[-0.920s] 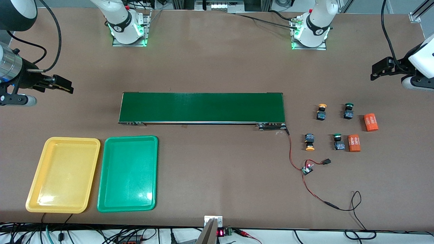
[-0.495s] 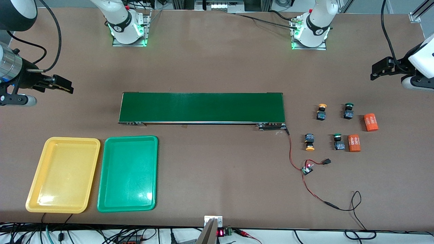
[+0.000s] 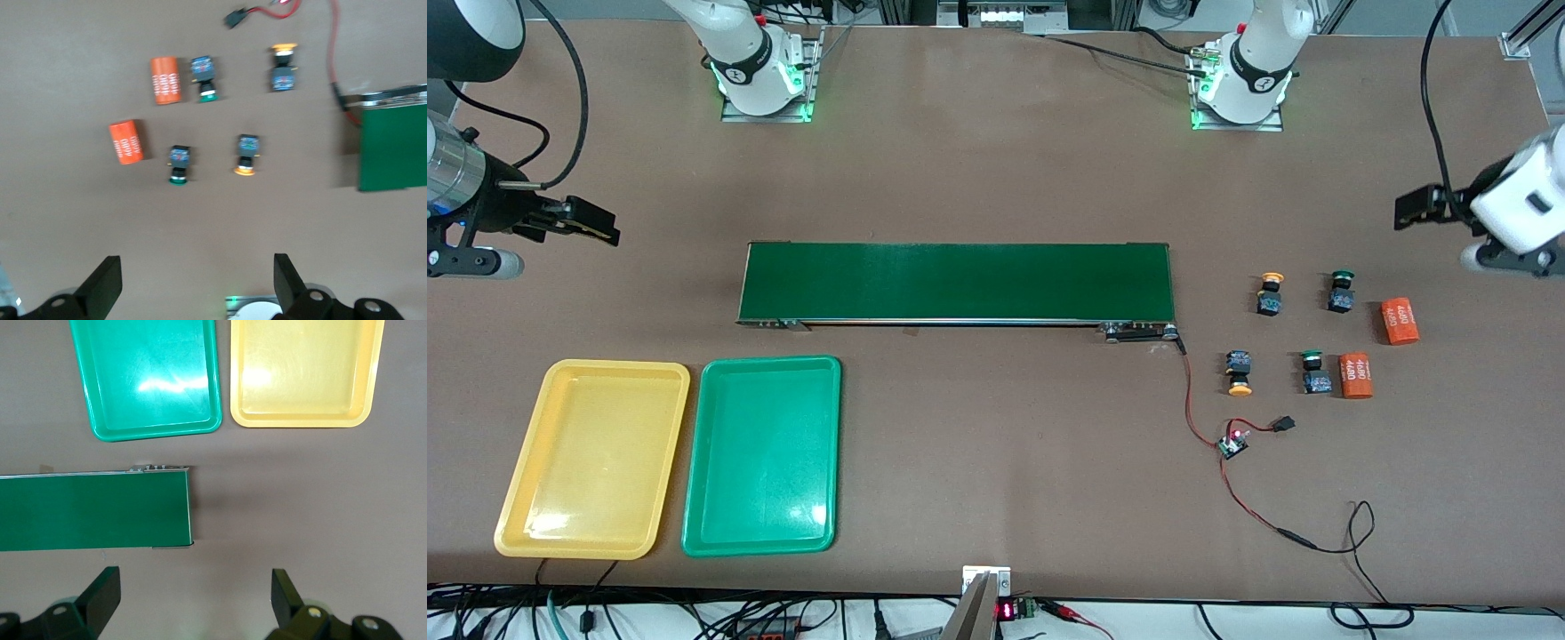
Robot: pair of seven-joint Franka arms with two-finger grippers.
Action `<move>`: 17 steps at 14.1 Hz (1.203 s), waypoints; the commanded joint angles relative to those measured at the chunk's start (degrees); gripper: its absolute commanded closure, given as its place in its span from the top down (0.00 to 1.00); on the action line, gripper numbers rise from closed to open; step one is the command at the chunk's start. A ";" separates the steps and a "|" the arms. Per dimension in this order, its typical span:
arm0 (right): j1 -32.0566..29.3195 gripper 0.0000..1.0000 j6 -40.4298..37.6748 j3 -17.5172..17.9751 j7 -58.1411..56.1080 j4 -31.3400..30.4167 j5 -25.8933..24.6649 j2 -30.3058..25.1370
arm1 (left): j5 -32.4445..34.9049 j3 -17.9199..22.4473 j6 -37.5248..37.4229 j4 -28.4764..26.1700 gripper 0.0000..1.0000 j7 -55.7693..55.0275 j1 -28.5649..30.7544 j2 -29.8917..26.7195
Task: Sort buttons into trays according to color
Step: 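Reach the left gripper to an orange cylinder and grasp it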
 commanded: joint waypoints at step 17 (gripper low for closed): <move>0.96 1.00 -1.74 0.28 -1.80 -0.93 -0.38 4.37 | 0.03 0.66 53.78 -14.37 0.99 9.07 7.68 23.13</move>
